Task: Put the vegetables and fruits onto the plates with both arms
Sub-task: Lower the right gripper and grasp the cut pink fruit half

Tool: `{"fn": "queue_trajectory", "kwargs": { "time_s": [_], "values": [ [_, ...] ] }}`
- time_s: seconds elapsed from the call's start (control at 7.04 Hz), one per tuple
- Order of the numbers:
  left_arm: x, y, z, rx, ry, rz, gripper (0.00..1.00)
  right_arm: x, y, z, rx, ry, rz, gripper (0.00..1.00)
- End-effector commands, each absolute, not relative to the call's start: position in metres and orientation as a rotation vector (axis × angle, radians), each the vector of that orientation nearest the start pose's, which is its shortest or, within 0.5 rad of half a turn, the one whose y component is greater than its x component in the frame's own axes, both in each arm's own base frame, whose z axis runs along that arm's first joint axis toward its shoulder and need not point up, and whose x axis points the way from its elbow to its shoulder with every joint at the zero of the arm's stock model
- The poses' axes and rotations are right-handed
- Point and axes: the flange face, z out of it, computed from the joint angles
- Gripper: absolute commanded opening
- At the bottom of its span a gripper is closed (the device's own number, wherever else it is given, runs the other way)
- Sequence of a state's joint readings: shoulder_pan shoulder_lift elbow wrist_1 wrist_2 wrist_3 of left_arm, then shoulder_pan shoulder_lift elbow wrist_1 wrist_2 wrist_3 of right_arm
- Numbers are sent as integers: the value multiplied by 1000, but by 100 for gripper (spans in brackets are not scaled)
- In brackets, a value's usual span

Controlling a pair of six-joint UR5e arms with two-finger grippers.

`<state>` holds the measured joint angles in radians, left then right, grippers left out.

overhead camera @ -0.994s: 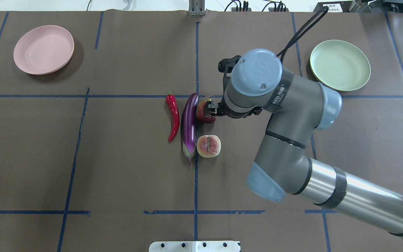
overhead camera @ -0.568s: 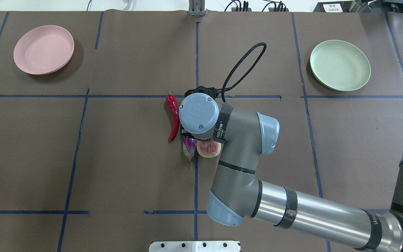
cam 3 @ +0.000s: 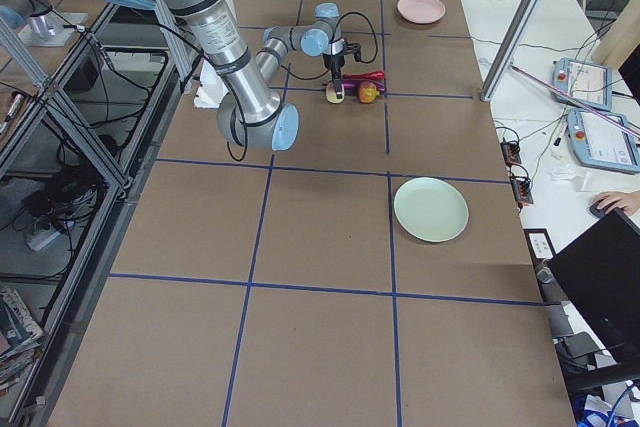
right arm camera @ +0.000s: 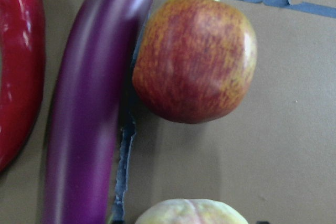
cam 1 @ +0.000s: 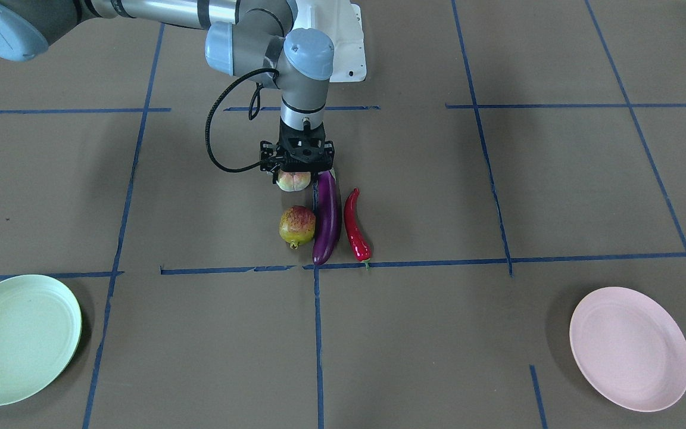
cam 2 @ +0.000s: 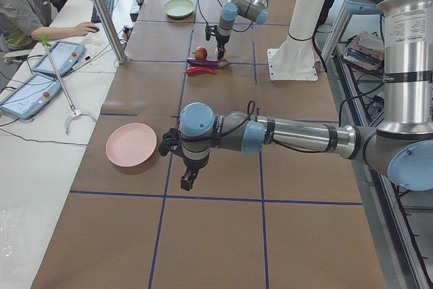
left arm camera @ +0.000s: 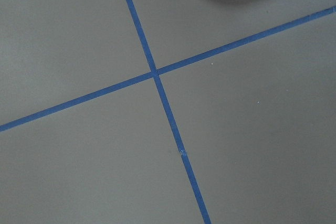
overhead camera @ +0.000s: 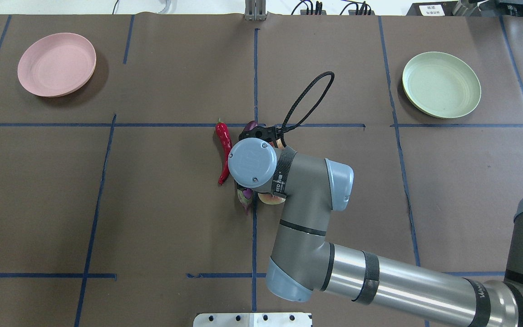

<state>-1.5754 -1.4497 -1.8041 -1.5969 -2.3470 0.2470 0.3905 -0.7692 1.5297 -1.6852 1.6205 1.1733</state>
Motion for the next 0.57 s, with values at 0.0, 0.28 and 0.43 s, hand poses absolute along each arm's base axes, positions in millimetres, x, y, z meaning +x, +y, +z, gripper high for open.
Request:
{"fn": "queue_trajectory", "kwargs": {
  "time_s": [0.0,0.28,0.43],
  "values": [
    [-66,-447,597,229,755,285,100,-610,-410,194,214,-637,-2,4],
    [-66,-447,597,229,755,285,100,-550,-469,181,202,-688,26,4],
    [-65,-447,597,229,756,286,100,-508,-512,186,216,-665,-17,4]
  ]
}}
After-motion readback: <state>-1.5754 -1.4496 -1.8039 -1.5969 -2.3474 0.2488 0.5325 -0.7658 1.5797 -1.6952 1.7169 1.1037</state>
